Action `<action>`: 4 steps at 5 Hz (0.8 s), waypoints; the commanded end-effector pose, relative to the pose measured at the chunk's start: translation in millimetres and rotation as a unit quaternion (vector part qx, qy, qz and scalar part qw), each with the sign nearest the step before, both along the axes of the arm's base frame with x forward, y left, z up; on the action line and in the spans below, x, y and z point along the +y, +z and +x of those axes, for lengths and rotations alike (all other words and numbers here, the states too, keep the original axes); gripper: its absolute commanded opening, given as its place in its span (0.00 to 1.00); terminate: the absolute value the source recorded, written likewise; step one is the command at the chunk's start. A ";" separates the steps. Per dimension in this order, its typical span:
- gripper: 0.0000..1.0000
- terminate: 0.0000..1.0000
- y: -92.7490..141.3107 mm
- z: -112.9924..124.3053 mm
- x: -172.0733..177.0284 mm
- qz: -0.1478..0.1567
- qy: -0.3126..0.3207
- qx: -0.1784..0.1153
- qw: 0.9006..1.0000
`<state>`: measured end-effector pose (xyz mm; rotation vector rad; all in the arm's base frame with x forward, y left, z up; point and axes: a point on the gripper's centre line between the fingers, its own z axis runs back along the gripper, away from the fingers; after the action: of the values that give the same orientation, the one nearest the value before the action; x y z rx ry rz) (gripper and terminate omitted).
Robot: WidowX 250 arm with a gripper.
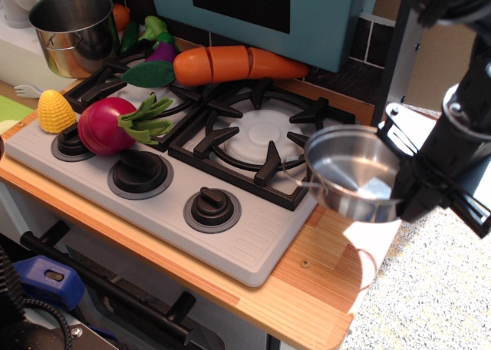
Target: Put pot or pan on stove
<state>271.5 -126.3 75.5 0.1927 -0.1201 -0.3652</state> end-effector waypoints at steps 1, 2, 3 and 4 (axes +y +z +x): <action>0.00 0.00 26.9 5.2 43.5 0.015 -0.044 -0.042 0.998; 0.00 0.00 23.8 15.5 74.2 0.019 -0.080 -0.056 0.995; 0.00 0.00 14.8 22.3 95.5 0.003 -0.102 -0.067 0.993; 0.00 0.00 -0.5 26.8 115.4 -0.005 -0.129 -0.087 0.988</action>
<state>295.0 -7.2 61.6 0.1744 -0.3112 -0.6238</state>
